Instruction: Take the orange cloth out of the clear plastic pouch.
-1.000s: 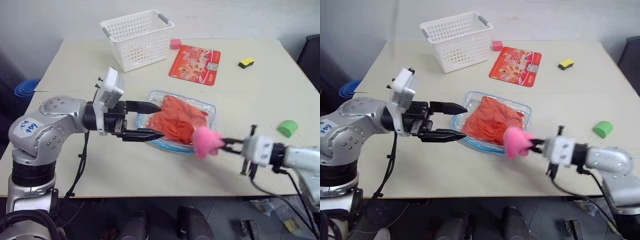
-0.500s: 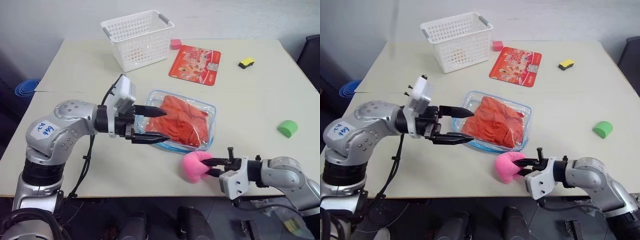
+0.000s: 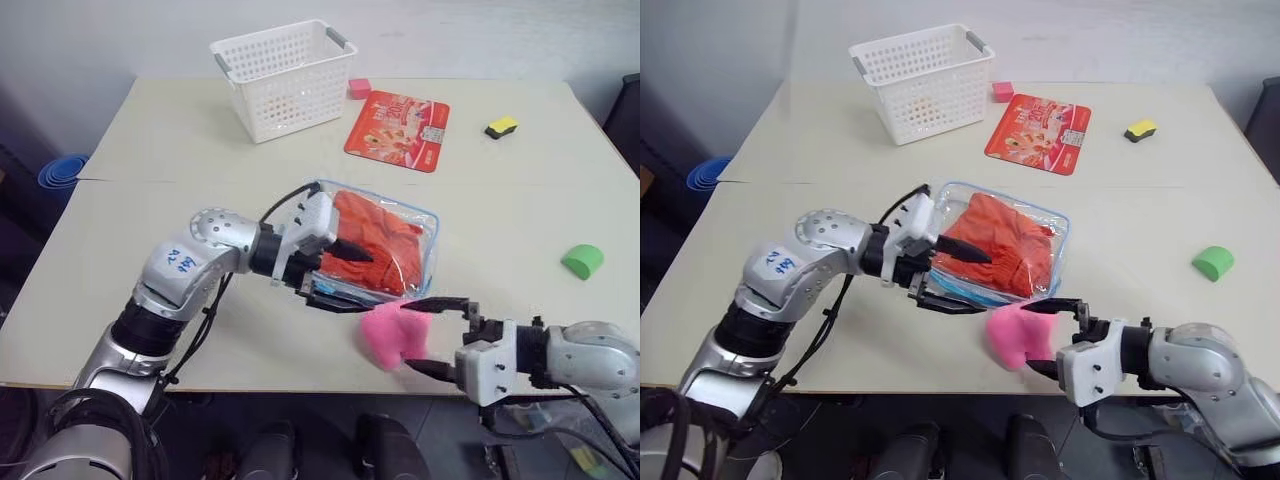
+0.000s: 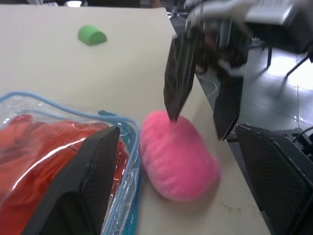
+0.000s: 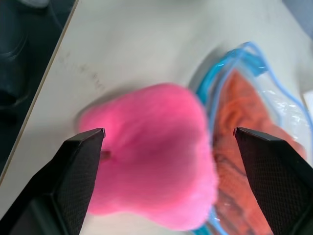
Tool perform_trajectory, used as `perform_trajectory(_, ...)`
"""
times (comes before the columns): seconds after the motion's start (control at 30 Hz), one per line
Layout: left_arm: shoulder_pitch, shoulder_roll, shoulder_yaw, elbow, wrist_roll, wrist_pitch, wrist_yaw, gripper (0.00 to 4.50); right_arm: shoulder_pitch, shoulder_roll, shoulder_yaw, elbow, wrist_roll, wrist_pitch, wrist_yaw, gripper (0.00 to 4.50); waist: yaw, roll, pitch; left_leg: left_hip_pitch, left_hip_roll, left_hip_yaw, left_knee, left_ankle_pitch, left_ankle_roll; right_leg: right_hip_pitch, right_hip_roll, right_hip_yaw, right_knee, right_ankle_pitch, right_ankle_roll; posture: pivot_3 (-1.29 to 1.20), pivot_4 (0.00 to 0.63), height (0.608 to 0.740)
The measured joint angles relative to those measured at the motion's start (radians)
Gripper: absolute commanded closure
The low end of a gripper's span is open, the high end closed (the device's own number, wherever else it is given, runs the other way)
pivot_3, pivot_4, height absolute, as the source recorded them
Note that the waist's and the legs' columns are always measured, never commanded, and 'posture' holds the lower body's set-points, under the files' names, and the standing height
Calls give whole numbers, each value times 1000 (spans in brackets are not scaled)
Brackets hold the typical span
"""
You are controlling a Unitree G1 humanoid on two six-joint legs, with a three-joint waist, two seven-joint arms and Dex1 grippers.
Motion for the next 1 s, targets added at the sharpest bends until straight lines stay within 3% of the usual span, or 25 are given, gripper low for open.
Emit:
perform_trajectory(0.1, -7, -23, -60, 54, 69, -43, -18, 519, -2, -59, -150, -49, 147, 143, 34, 40, 1, 0, 0, 0, 0, 0, 0, 0, 1, 0, 0, 0, 0, 0, 0, 0, 150, 740)
perform_trajectory(0.17, -6, -38, -80, 78, 95, -55, -31, 519, -20, -105, -224, 3, 161, 160, 72, 40, 1, -1, 0, 0, 0, 0, 0, -1, 1, 0, 0, 0, 0, 0, 0, 0, 150, 740)
perform_trajectory(0.27, -6, -64, -95, 77, 110, -54, -50, 519, -84, -121, -199, 203, 42, 26, 93, 40, 0, -1, 0, 0, 0, 3, 0, -1, 3, 0, 0, 2, 0, 0, 0, 0, 150, 740)
perform_trajectory(0.4, -3, -110, -128, 82, 135, -47, -50, 519, -213, -111, -41, 446, -125, -179, 89, 40, -2, -1, 0, 0, 0, 4, 0, -1, 3, -1, 0, 3, 0, 0, 0, 0, 150, 740)
perform_trajectory(0.5, 7, -128, -167, 89, 157, -27, -51, 1111, -337, -40, 78, 588, -221, -297, 58, 0, -10, -1, 0, 1, 1, 5, 0, -1, 3, -2, 1, 3, 0, 0, 0, 0, 150, 740)
perform_trajectory(0.73, 33, -131, -191, 105, 208, 2, -15, 3272, -469, 44, 207, 739, -325, -434, -10, 0, -10, -1, 0, 0, 1, 5, 1, -1, 2, -2, 1, 4, 2, 0, 0, 0, 150, 740)
perform_trajectory(0.87, 43, -129, -184, 90, 209, 35, 2, 4391, -473, 49, 230, 745, -312, -474, -11, 912, -4, -1, 0, 0, 1, 4, 1, -1, 3, -2, 1, 4, 1, 0, 0, 0, 150, 740)
perform_trajectory(1.0, 55, -131, -168, 74, 208, 50, 17, 4500, -472, 49, 248, 741, -289, -489, -4, 2254, -3, -1, 0, 0, 1, 4, 1, -1, 2, -2, 1, 4, 1, 0, 0, 0, 150, 740)
